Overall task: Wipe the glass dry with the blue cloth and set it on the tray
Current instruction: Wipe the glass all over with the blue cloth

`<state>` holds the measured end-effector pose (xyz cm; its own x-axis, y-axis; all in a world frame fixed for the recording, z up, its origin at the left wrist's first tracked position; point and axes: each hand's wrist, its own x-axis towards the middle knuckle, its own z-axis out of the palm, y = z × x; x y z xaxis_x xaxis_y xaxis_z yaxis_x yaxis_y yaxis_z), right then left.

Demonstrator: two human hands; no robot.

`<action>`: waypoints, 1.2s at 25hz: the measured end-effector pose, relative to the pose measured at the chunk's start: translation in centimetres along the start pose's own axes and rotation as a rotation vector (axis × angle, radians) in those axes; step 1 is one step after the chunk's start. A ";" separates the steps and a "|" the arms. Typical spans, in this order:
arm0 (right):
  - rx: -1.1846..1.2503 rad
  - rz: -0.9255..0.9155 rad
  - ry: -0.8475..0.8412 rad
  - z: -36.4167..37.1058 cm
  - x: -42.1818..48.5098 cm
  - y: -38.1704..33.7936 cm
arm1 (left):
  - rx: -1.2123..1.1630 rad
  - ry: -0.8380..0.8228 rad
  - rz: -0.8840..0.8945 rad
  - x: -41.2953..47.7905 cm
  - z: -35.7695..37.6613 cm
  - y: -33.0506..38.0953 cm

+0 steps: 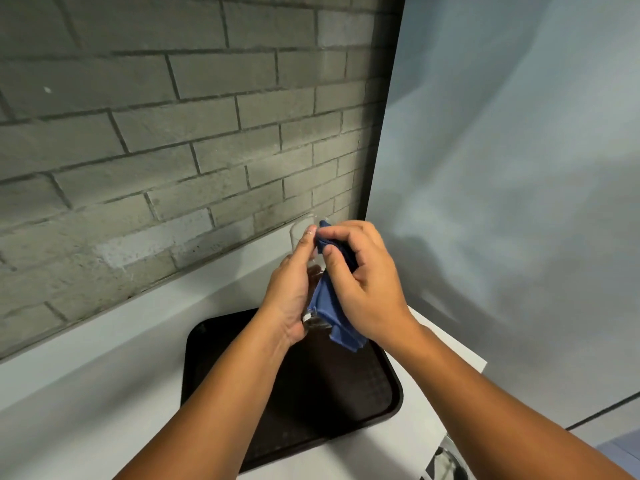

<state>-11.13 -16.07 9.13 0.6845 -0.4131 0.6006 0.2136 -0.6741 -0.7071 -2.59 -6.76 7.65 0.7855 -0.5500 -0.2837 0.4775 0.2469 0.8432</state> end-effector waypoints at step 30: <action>0.011 0.103 0.037 0.3 0.9 -0.7 | 0.080 0.051 0.083 -0.3 0.4 1.4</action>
<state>-10.47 -15.76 10.08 0.6772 -0.5021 0.5379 0.1512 -0.6205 -0.7695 -2.32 -6.52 9.15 0.8411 -0.4883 -0.2326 0.3785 0.2240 0.8981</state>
